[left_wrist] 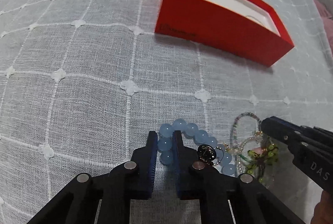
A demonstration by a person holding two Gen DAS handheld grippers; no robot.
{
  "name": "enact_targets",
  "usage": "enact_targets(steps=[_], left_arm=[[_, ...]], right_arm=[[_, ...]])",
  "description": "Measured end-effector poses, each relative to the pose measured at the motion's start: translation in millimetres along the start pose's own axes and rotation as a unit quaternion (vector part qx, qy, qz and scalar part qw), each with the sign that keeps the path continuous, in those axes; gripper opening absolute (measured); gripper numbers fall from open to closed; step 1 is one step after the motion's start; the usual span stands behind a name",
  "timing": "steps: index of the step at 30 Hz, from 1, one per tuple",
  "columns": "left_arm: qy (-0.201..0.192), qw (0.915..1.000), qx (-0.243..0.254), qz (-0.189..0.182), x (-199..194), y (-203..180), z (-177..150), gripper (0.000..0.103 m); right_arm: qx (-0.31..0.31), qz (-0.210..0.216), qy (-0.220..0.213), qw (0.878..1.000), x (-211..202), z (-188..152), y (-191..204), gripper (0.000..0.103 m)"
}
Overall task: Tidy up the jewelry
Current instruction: 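Grasp the light blue bead bracelet with the left tool while the right tool grasps a thin beaded bracelet, then carry the blue bracelet with the left tool while the right tool carries the thin bracelet into the red box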
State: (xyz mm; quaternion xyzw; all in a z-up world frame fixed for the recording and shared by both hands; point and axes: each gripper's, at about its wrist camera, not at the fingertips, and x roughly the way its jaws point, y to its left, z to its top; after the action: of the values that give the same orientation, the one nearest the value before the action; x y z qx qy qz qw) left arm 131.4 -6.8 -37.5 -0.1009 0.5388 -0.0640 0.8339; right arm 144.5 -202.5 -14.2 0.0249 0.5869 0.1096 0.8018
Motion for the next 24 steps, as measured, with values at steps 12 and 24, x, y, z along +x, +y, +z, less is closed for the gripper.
enact_targets(steps=[12,24], left_arm=[[-0.046,0.9979,0.008,-0.046,-42,2,-6,0.009],[-0.082,0.9901,0.029,-0.111,-81,-10,-8,0.009]], right_arm=[[-0.018,0.032,-0.052,0.998,-36,-6,9,0.003],[-0.036,0.066,-0.100,0.992,-70,-7,23,0.003]])
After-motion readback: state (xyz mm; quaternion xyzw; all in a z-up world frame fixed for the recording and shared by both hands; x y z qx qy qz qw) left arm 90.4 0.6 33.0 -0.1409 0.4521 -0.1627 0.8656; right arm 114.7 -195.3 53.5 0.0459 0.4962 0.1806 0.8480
